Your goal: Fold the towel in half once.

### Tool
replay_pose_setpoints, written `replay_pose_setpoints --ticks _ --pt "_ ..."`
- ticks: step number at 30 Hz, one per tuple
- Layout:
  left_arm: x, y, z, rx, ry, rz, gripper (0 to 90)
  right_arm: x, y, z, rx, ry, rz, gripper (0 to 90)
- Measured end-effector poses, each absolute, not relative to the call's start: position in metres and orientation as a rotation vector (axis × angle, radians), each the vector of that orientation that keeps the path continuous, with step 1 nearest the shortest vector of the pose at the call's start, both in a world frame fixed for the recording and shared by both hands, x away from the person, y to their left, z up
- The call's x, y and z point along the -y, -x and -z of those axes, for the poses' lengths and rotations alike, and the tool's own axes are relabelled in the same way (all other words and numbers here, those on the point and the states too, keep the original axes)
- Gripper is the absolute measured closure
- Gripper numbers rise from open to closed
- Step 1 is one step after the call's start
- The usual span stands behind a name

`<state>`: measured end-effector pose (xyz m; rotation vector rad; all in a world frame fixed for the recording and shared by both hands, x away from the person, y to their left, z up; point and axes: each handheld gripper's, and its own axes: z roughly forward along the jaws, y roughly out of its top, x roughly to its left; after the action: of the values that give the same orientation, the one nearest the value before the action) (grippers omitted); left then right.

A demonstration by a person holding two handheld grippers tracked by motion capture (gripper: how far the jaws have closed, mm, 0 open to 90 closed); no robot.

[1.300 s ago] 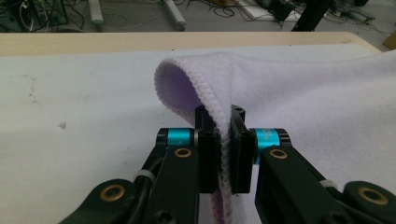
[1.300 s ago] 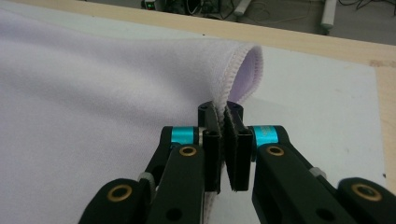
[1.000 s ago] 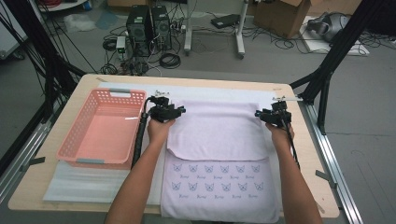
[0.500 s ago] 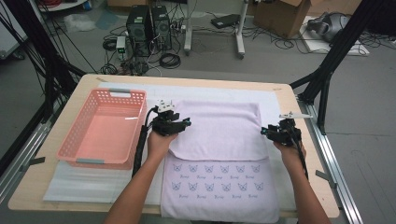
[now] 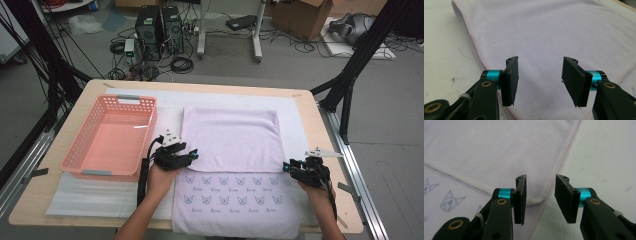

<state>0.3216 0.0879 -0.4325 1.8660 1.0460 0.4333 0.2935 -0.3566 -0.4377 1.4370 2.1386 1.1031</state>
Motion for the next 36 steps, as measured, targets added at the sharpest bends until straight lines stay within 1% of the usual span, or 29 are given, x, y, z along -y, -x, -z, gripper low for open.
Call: replay_pose_setpoints --ticks 5,9,11,15,19,20,22,23,25,26,27,28,29,31,34,36 --pt "-0.097 -0.306 0.442 -1.067 -1.874 -0.444 47.4 0.354 -0.283 0.439 -2.164 -1.440 -1.083 63.8" --pt "-0.102 -0.302 0.445 -1.094 -1.871 -0.430 48.3 0.349 -0.278 0.441 -2.199 -1.396 -1.037 68.8" --pt "-0.103 -0.299 0.446 -1.101 -1.881 -0.422 50.4 0.346 -0.277 0.443 -2.199 -1.376 -1.020 70.9" --pt "-0.101 -0.297 0.448 -1.116 -1.903 -0.421 56.8 0.346 -0.277 0.443 -2.198 -1.358 -1.010 81.9" --pt "-0.098 -0.292 0.449 -1.110 -1.942 -0.445 61.0 0.343 -0.276 0.444 -2.209 -1.325 -0.996 88.5" --pt "-0.098 -0.291 0.450 -1.101 -1.955 -0.448 63.4 0.344 -0.276 0.444 -2.213 -1.319 -0.992 89.0" --pt "-0.095 -0.290 0.451 -1.084 -1.966 -0.463 69.4 0.344 -0.276 0.444 -2.213 -1.317 -0.993 89.0" --pt "-0.095 -0.290 0.450 -1.079 -1.968 -0.459 74.5 0.344 -0.276 0.444 -2.216 -1.315 -0.993 89.0" --pt "-0.093 -0.288 0.450 -1.062 -1.975 -0.479 81.2 0.344 -0.276 0.443 -2.214 -1.320 -1.001 88.2" --pt "-0.093 -0.288 0.450 -1.062 -1.978 -0.484 83.4 0.344 -0.275 0.442 -2.211 -1.329 -1.010 84.5" --pt "-0.093 -0.288 0.450 -1.064 -1.969 -0.480 85.3 0.345 -0.275 0.441 -2.205 -1.331 -1.023 79.0" --pt "-0.093 -0.288 0.449 -1.067 -1.962 -0.475 85.6 0.345 -0.274 0.439 -2.184 -1.344 -1.046 72.1" --pt "-0.094 -0.289 0.449 -1.065 -1.961 -0.472 85.7 0.346 -0.274 0.437 -2.159 -1.363 -1.080 68.1" --pt "-0.096 -0.289 0.448 -1.069 -1.939 -0.459 86.1 0.345 -0.274 0.433 -2.135 -1.371 -1.122 65.7" --pt "-0.098 -0.289 0.447 -1.075 -1.920 -0.444 86.3 0.338 -0.278 0.437 -2.158 -1.360 -1.084 66.3" --pt "-0.099 -0.289 0.447 -1.080 -1.904 -0.435 86.4 0.333 -0.282 0.443 -2.185 -1.365 -1.024 70.0"
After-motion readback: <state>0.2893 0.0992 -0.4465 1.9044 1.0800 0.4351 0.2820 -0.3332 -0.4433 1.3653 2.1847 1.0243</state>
